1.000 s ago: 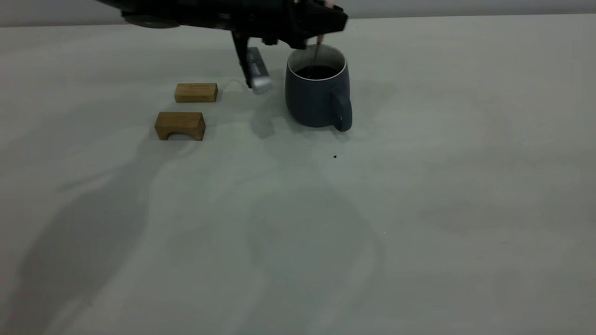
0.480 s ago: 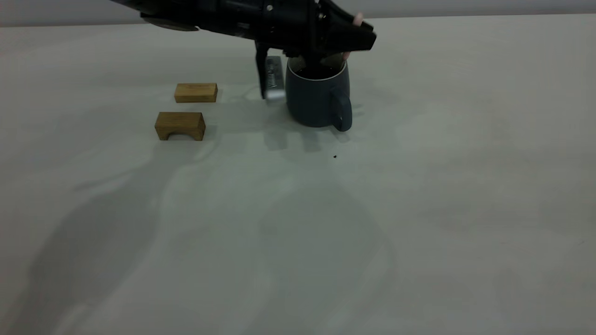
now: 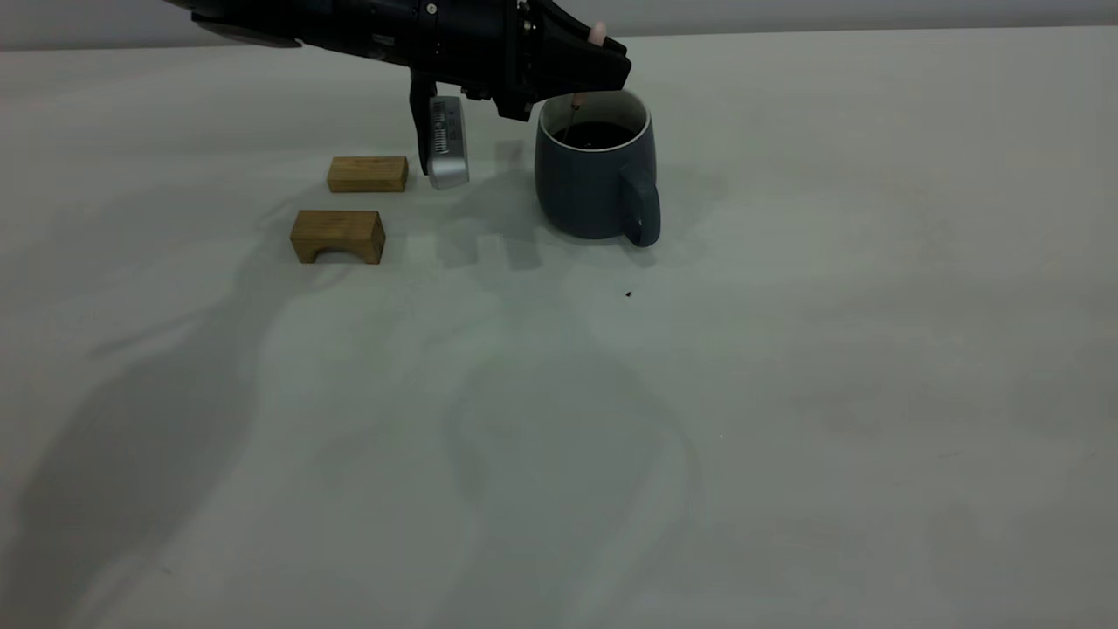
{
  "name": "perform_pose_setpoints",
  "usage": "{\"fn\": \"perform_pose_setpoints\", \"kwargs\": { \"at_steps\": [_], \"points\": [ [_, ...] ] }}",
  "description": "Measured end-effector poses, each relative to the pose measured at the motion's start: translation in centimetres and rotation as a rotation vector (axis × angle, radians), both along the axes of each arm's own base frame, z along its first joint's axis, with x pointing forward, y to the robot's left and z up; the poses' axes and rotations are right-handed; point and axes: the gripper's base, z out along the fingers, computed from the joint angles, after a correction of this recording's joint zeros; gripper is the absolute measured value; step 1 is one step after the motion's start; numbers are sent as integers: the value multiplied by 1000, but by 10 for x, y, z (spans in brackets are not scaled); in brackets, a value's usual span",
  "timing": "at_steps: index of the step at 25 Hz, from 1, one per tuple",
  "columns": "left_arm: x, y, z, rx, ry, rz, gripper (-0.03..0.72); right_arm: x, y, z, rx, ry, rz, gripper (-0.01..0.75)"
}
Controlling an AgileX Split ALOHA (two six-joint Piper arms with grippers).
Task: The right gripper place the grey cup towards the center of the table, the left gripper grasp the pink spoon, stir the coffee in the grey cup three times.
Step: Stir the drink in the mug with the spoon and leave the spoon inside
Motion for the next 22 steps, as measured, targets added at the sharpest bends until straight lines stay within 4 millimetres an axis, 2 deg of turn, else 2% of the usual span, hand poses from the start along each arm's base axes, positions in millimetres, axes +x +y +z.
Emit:
{"fn": "perform_pose_setpoints", "kwargs": {
  "at_steps": [7, 15, 19, 22],
  "points": [
    [-2, -8, -1, 12, -4, 1, 160, 0, 0, 0, 0, 0, 0, 240],
    [-8, -11, 2, -23, -25, -79, 453, 0, 0, 0, 0, 0, 0, 240],
    [-12, -13, 8, -28, -167, -171, 519, 0, 0, 0, 0, 0, 0, 240],
    [-16, -13, 29, -2, -405, -340, 528, 0, 0, 0, 0, 0, 0, 240]
  ]
}}
